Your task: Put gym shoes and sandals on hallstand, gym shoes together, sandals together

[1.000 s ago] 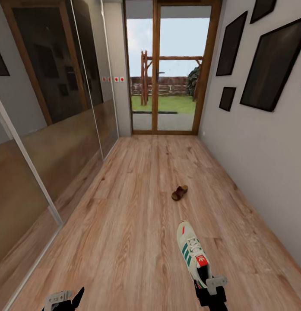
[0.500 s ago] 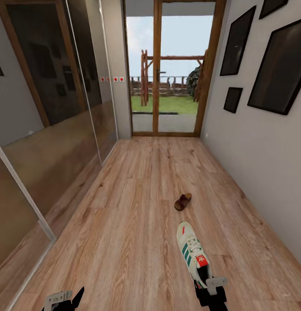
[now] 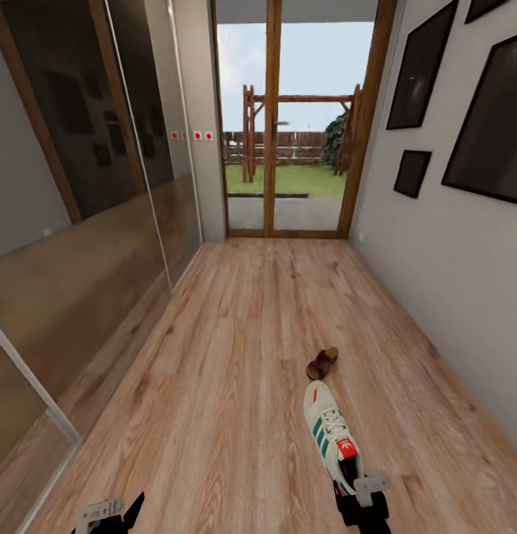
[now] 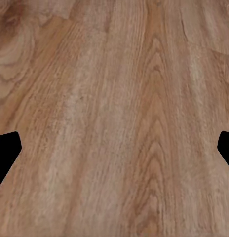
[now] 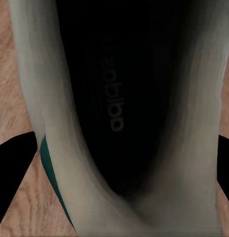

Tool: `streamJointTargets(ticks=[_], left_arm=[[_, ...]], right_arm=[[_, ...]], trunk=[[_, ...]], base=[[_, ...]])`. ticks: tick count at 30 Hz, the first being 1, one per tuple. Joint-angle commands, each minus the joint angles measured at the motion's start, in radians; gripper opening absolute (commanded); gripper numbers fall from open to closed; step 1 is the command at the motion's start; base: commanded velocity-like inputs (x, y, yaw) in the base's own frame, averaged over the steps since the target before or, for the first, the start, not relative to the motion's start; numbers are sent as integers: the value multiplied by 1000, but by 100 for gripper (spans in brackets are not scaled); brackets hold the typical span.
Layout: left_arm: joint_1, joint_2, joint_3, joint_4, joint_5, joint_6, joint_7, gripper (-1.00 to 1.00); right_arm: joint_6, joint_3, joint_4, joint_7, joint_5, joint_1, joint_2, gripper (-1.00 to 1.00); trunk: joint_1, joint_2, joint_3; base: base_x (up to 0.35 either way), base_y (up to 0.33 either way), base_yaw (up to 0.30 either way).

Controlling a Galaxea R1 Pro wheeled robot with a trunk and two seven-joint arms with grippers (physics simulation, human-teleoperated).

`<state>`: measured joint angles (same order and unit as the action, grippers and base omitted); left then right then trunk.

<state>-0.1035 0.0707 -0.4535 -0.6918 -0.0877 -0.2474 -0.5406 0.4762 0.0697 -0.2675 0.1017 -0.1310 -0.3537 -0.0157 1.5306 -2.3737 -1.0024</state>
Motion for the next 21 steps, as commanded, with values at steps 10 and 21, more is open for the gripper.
streamJointTargets(ticks=[10, 21], left_arm=[[-1, 0, -4, 2, -9, 2, -9, 100], [-1, 0, -5, 2, -10, 1, -9, 100]], right_arm=[[1, 7, 1, 10, -7, -1, 0, -100], [1, 7, 0, 10, -7, -1, -1, -100]], trunk=[[0, 0, -3], [0, 0, -3]], base=[[334, 124, 125], [297, 180, 15]])
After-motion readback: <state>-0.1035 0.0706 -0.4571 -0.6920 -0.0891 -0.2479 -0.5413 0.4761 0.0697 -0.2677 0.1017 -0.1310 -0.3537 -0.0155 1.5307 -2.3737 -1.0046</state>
